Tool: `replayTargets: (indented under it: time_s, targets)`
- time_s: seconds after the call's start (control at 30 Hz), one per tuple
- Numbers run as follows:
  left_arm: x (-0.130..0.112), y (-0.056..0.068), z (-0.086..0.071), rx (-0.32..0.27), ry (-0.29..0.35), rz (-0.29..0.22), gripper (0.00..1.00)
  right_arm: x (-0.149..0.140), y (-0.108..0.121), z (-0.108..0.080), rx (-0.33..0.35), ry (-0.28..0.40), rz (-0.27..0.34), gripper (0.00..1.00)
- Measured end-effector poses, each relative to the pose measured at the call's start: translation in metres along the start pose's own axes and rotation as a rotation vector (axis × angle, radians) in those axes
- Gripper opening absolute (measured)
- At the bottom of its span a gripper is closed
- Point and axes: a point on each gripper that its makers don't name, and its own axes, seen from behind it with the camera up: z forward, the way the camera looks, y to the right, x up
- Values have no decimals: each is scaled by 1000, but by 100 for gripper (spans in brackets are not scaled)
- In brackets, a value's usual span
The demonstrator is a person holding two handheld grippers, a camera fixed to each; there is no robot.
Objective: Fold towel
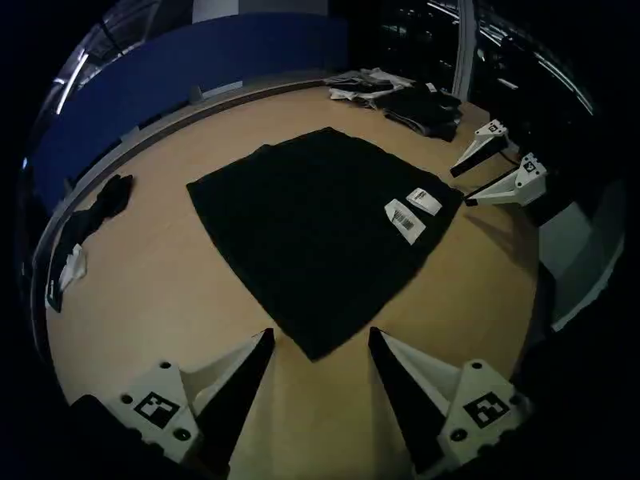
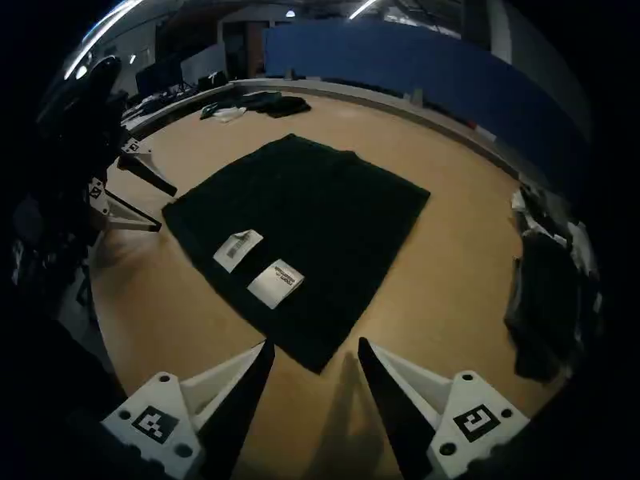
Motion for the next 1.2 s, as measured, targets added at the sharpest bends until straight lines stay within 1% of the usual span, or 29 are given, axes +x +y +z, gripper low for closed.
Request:
replayTargets:
  time_s: [0.07, 0.13, 0.23, 0.27, 0.37, 0.4, 0.53, 0.6, 1.0, 1.07, 1.13, 1.2]
  targets:
    - [-2, 2, 1, -4, -7, -7, 82, -2, -1, 0, 3, -6, -3, 77]
    - [-2, 1, 1, 3, -8, -12, 79, -5, -2, 0, 13, -15, -6, 69]
    - [-2, 0, 2, 12, -10, -20, 76, -8, -6, 1, 26, -26, -5, 61]
    - [-2, 0, 2, 15, -11, -23, 74, -9, -7, 1, 29, -29, -4, 60]
    - [-3, -2, 2, 24, -15, -23, 69, -12, -7, 2, 23, -35, 1, 59]
    - [-3, -3, 2, 27, -16, -22, 68, -12, -7, 3, 23, -35, 2, 57]
    - [-3, -4, 1, 36, -20, -20, 61, -12, -6, 3, 11, -33, 9, 36]
    - [-3, -4, 1, 38, -21, -21, 58, -12, -4, 3, 3, -33, 14, 31]
    - [-2, -2, 3, 43, -25, -20, 49, -13, -3, 3, 5, -35, 25, 31]
    - [-2, -2, 3, 43, -27, -22, 46, -13, -3, 3, 7, -35, 25, 27]
    - [-1, -2, 3, 44, -30, -22, 43, -13, -3, 2, 5, -35, 20, 21]
    - [-1, -2, 3, 44, -32, -22, 39, -13, -2, 2, 4, -35, 16, 17]
